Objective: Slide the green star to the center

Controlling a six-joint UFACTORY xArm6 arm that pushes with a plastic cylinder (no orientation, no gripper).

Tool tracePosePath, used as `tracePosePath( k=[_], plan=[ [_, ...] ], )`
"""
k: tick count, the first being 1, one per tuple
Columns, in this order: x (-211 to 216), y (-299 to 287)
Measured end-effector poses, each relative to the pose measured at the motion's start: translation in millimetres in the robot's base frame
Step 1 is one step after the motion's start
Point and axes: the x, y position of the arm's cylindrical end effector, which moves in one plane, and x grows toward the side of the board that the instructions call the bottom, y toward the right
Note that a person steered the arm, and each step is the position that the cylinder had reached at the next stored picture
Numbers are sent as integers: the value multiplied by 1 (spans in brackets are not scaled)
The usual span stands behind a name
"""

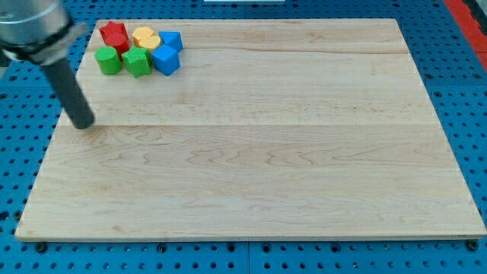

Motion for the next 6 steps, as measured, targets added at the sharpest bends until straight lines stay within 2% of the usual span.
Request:
tracePosePath(
  k=[1, 3, 4, 6],
  plan=[
    [-76, -35],
    [-120, -29],
    [-118, 44],
    [-98, 121]
  ],
)
